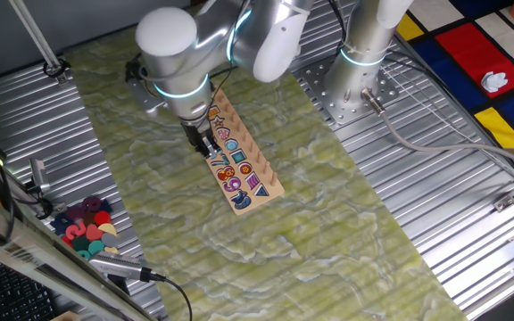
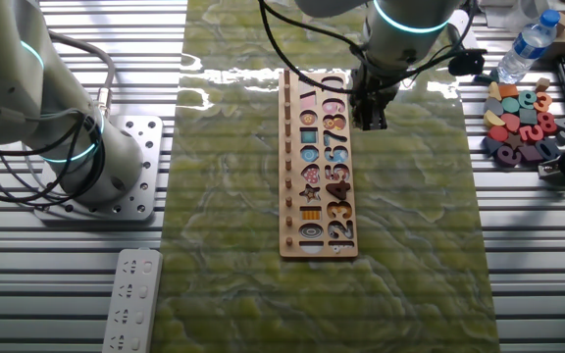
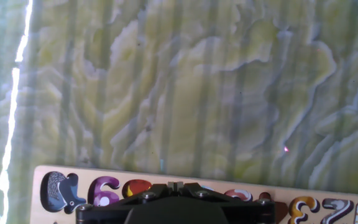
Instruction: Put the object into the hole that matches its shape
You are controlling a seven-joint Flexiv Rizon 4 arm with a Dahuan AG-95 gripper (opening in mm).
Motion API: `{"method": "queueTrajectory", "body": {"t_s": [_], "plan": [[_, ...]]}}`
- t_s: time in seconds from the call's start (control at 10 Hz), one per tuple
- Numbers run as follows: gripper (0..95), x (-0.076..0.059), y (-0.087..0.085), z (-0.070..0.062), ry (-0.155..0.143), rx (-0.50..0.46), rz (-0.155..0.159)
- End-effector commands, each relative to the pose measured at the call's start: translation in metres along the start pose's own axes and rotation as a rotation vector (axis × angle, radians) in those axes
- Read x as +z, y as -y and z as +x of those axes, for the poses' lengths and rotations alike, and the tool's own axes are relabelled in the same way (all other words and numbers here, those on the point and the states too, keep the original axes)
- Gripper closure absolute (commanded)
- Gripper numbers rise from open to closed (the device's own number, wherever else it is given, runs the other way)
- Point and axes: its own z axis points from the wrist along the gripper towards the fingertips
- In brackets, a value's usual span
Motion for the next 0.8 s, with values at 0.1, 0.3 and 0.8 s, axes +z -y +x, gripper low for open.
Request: {"method": "queueTrajectory", "body": {"t_s": [0.1,0.3,0.8], "plan": [[95.0,-0.0022,0.0001,0.0020,-0.003,-0.012,0.002],[95.0,-0.0022,0.0001,0.0020,-0.007,-0.022,0.006],[95.0,-0.0018,-0.0001,0.0029,-0.014,-0.020,0.005]]}}
